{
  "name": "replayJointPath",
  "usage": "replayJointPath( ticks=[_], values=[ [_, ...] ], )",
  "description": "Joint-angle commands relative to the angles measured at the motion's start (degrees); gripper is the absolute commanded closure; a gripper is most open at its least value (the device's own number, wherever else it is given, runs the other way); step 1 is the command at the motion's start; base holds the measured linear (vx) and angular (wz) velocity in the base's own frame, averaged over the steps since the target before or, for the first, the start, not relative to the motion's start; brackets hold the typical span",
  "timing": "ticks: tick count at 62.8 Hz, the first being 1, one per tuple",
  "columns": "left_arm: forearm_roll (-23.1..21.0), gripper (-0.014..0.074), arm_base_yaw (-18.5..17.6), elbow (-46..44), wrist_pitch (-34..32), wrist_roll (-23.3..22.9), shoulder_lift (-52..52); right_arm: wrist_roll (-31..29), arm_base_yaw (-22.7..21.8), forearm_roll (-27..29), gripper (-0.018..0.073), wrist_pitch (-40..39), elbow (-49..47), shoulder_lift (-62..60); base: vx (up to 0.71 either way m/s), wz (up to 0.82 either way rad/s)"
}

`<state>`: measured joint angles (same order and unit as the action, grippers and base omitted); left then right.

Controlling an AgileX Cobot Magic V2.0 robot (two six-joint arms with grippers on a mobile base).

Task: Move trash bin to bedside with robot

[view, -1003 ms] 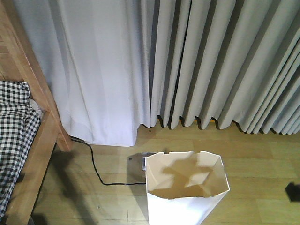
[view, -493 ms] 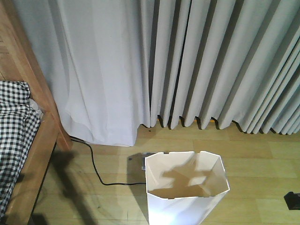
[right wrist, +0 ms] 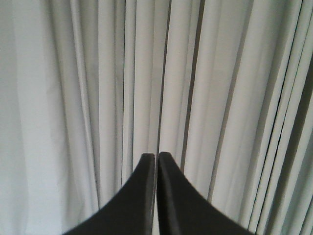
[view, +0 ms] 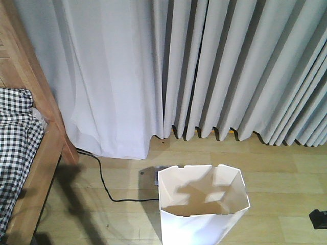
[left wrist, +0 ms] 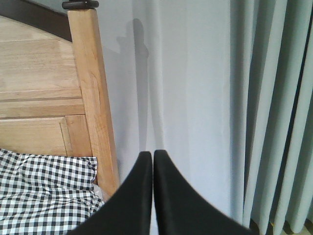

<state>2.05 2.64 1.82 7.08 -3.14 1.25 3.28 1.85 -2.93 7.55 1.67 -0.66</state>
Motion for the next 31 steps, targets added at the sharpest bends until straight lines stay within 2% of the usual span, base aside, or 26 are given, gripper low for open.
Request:
replayJointPath(
  ticks=[1, 31],
  values=[
    [-0.08, 0.0603, -0.01, -1.38, -4.18, -0.25, 0.31, -0.76, -0.41, 0.28, 0.0569, -4.13, 1.15, -0.68, 0.00, 0.00],
    [-0.08, 0.0603, -0.01, -1.38, -4.18, -0.25, 0.31, -0.76, -0.41, 0.36, 0.0569, -4.07, 1.15, -0.68, 0.00, 0.00]
  ],
)
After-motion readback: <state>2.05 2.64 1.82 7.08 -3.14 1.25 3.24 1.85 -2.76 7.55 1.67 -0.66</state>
